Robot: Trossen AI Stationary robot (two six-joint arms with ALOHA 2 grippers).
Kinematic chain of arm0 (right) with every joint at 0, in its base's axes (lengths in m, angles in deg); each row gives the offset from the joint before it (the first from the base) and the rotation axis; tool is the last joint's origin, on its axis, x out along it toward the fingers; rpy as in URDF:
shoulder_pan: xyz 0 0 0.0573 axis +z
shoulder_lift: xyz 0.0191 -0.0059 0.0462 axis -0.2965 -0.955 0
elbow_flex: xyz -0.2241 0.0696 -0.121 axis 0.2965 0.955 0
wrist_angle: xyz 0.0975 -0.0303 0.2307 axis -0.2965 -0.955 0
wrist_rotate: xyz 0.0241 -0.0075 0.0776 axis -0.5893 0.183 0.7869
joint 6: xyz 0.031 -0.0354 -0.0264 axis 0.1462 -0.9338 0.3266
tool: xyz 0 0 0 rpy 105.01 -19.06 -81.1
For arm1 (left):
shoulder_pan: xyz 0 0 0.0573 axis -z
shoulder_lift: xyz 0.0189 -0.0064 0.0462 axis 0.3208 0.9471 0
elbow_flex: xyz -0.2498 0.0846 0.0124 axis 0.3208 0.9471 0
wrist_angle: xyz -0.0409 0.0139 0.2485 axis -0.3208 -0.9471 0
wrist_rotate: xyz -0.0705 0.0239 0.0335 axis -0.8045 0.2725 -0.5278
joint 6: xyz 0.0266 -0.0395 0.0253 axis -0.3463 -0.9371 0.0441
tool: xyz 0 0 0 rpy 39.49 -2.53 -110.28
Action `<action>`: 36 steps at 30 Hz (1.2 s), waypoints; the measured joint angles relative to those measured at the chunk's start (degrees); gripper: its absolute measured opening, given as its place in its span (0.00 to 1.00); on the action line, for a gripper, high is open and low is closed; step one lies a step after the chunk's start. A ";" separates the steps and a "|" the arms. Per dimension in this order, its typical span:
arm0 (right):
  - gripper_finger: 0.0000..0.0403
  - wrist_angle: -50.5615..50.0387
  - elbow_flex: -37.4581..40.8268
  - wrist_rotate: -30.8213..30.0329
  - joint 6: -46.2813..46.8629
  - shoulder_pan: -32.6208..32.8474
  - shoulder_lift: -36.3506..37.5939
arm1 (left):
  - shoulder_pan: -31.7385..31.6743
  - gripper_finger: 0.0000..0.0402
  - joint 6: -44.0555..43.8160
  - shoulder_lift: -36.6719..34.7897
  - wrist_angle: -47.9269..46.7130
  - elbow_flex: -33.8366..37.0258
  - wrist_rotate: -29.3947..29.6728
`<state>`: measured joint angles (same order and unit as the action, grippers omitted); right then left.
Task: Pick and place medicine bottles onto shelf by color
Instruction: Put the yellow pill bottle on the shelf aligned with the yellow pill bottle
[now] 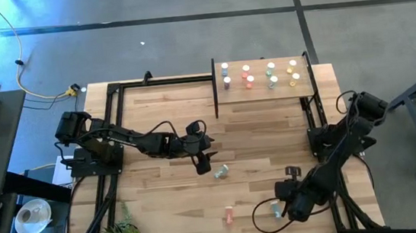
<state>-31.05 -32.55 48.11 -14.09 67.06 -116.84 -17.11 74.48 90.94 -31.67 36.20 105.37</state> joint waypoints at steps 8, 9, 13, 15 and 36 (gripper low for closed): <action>0.26 -11.42 -9.72 -9.62 -11.25 -4.22 0.04 | 0.53 0.54 0.07 0.00 -0.02 0.00 -0.40; 0.26 -13.71 -11.21 -11.30 -12.58 -4.75 0.04 | 0.72 0.54 0.10 0.00 -0.02 0.00 -0.39; 0.26 -24.25 -17.20 -17.85 -15.85 -7.16 0.06 | 1.49 0.55 0.11 0.00 -0.02 0.00 -0.39; 0.26 -29.91 -20.09 -20.89 -16.36 -8.30 0.07 | 1.94 0.55 0.11 0.00 -0.02 0.00 -0.39; 0.26 -44.71 -26.86 -38.30 -20.88 -24.62 20.09 | 3.02 0.54 10.28 0.00 3.43 0.02 -0.15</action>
<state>-75.76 -59.41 9.81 -34.98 42.44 -96.76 -14.09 84.76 90.94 -28.24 36.22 105.22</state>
